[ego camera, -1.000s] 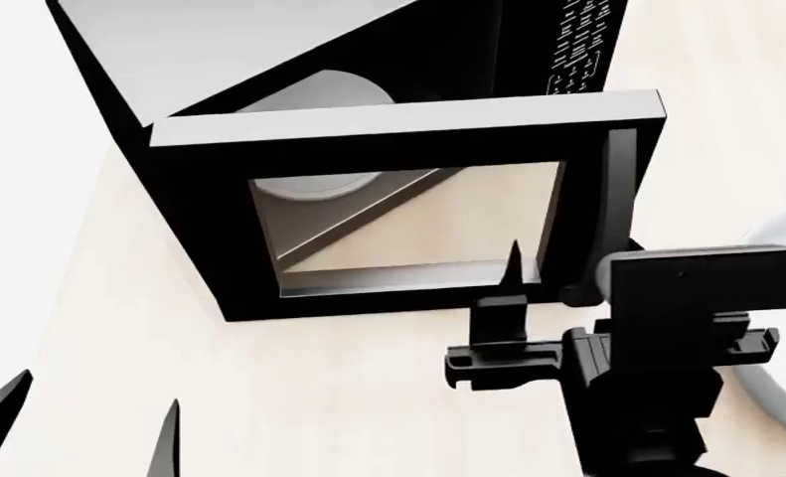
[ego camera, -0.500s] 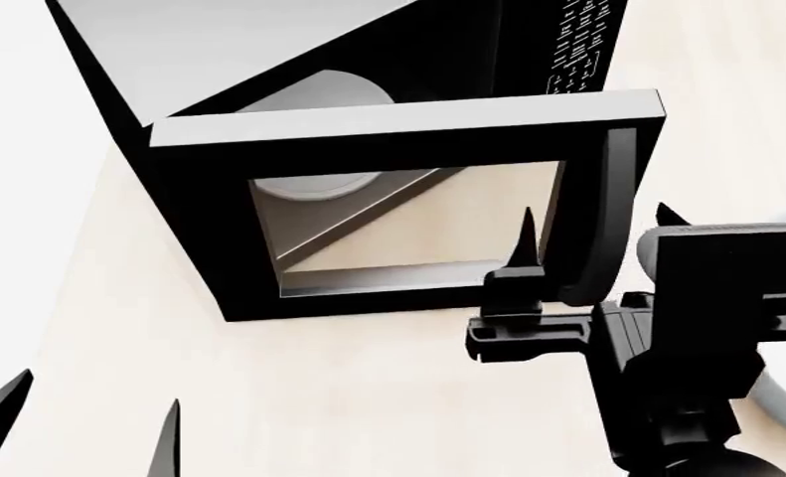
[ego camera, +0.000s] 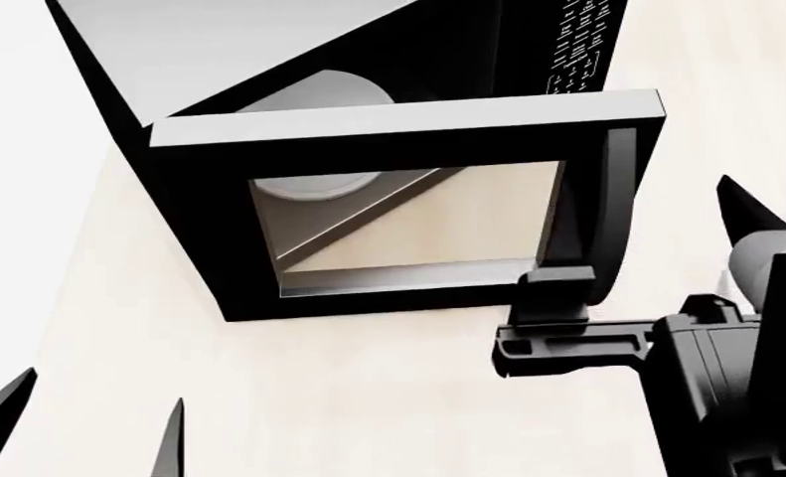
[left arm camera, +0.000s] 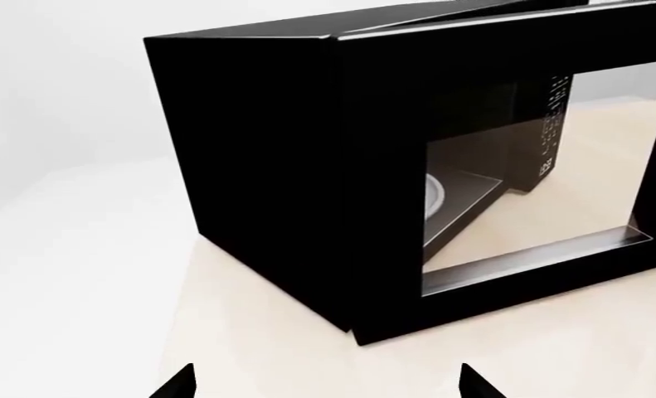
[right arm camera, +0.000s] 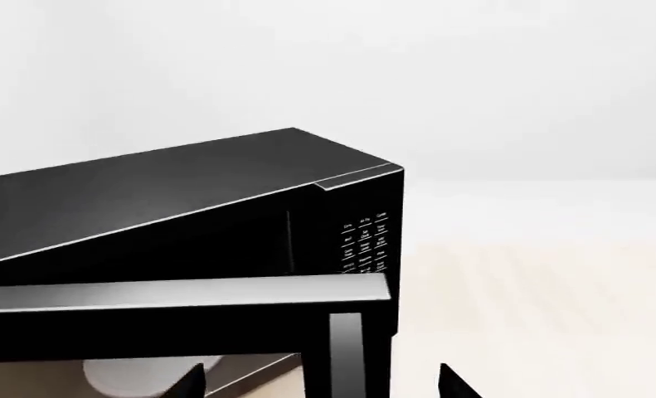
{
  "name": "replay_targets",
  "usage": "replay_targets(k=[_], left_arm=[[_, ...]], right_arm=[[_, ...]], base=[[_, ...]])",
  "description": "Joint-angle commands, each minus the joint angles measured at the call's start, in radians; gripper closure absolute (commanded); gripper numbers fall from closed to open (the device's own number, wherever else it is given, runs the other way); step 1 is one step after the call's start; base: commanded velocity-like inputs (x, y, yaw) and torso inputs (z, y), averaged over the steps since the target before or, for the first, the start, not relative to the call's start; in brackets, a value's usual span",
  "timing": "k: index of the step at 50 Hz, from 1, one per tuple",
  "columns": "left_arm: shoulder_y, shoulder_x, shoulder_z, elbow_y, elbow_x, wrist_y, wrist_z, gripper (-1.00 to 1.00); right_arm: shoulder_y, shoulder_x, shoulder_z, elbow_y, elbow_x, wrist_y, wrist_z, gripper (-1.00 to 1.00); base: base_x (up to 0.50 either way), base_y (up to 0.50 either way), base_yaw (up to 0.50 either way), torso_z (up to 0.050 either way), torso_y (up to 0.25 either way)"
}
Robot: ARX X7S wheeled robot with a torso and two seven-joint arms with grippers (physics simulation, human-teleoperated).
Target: Open the microwave.
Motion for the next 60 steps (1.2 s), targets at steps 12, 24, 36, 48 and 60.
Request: replay_targets(k=[12,24,36,48,60], left_arm=[[-0.005,-0.002,0.015,-0.003,0.000,0.002,-0.005,-1.00],[-0.006,-0.004,0.017,-0.010,-0.002,0.008,-0.007,-1.00],[-0.007,-0.005,0.027,-0.014,-0.001,0.012,-0.009,-1.00],[-0.010,-0.006,0.022,-0.020,-0.011,0.014,-0.010,-1.00],[-0.012,-0.009,0.022,-0.012,-0.016,0.008,-0.016,-1.00]], right_arm=[[0.314,0.101,0.063,-0.031,0.536,0.185,0.383,-1.00],[0.674,0.107,-0.110,0.126,0.619,0.271,0.434,-1.00],[0.862,0.077,-0.219,0.360,0.579,0.308,0.370,-1.00],[1.046,0.053,-0.422,0.672,0.419,0.415,0.171,-1.00],[1.173,-0.009,-0.547,0.901,0.360,0.465,0.096,-1.00]], base=[[0.00,0.00,0.00,0.000,0.000],[0.00,0.00,0.00,0.000,0.000],[0.00,0.00,0.00,0.000,0.000],[0.00,0.00,0.00,0.000,0.000],[0.00,0.00,0.00,0.000,0.000]])
